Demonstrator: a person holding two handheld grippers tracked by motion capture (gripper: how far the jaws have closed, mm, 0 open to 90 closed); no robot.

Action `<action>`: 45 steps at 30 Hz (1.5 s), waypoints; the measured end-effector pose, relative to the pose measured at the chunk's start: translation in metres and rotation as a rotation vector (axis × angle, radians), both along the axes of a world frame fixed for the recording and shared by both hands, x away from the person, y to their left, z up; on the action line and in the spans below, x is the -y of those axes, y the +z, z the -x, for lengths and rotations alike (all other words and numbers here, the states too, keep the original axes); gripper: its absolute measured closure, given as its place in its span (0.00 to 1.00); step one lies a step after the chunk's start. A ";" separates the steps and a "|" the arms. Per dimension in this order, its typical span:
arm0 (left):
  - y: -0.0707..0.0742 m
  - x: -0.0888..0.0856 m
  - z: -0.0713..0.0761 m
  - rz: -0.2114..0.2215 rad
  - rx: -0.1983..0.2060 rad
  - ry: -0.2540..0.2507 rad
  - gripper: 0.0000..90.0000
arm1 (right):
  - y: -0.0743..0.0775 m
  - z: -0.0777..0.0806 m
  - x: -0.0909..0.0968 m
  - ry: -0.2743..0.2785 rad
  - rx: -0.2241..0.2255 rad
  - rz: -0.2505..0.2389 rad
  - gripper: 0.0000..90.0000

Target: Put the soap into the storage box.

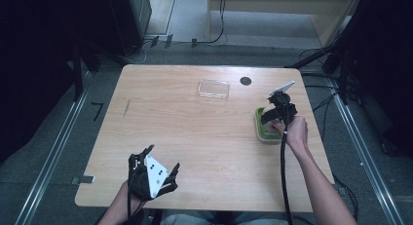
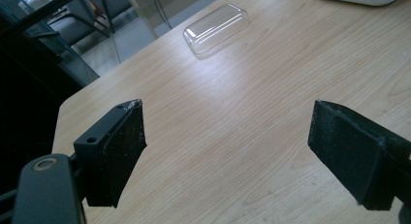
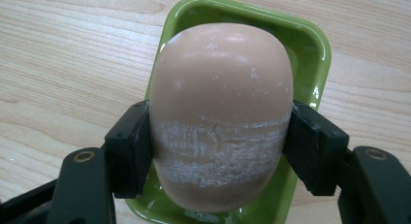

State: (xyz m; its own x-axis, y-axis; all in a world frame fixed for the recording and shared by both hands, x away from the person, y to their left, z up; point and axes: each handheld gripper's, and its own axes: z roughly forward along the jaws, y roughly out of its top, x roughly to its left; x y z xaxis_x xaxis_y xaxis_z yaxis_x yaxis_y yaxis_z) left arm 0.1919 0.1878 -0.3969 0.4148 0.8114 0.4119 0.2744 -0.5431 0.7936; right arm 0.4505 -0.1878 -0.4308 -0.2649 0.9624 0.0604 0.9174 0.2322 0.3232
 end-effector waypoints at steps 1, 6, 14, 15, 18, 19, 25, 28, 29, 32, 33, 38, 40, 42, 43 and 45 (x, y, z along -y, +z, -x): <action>0.000 0.000 0.000 0.000 0.001 -0.001 0.16 | -0.001 0.000 -0.001 -0.001 0.000 -0.001 0.37; 0.000 0.000 0.000 0.000 0.001 -0.001 0.16 | -0.003 -0.001 -0.002 -0.003 -0.004 0.006 0.37; 0.000 0.000 0.000 -0.004 0.000 -0.002 0.16 | -0.010 -0.003 0.000 -0.022 -0.015 0.001 0.37; 0.000 0.000 0.000 -0.004 0.000 -0.002 0.16 | -0.011 -0.003 0.000 -0.024 -0.018 0.005 0.37; 0.000 0.000 0.000 -0.003 0.000 0.000 0.16 | -0.012 -0.003 -0.001 -0.035 -0.016 0.009 0.37; 0.000 0.000 0.000 -0.004 0.000 -0.001 0.16 | -0.012 -0.003 -0.001 -0.035 -0.016 0.009 0.37; 0.000 0.000 0.000 -0.007 -0.001 -0.003 0.16 | -0.014 -0.004 -0.001 -0.046 -0.016 0.013 0.37; 0.000 0.000 0.000 -0.008 -0.002 -0.003 0.16 | -0.015 -0.005 -0.001 -0.050 -0.021 0.011 0.37; 0.000 0.000 0.000 -0.008 -0.002 -0.002 0.16 | -0.015 -0.005 -0.001 -0.050 -0.021 0.011 0.37; 0.000 0.000 0.000 -0.009 -0.001 -0.004 0.16 | -0.016 -0.005 -0.001 -0.044 -0.018 0.006 0.37; 0.000 0.000 0.000 -0.010 -0.001 -0.004 0.16 | -0.016 -0.005 -0.001 -0.044 -0.021 0.007 0.37; 0.000 0.000 0.000 -0.010 -0.001 -0.003 0.16 | -0.015 -0.006 -0.001 -0.053 -0.008 0.004 0.38; -0.001 0.000 0.000 -0.013 -0.002 -0.004 0.16 | -0.013 -0.005 0.000 -0.051 0.005 0.005 0.39; -0.001 0.001 0.000 -0.012 -0.001 -0.006 0.16 | -0.013 -0.005 0.000 -0.049 -0.009 0.005 0.38; -0.001 0.001 0.000 -0.013 -0.001 -0.006 0.16 | -0.013 -0.005 0.000 -0.049 -0.009 0.005 0.38; -0.001 0.001 0.000 -0.013 -0.001 -0.005 0.16 | -0.013 -0.005 0.000 -0.051 -0.009 0.000 0.38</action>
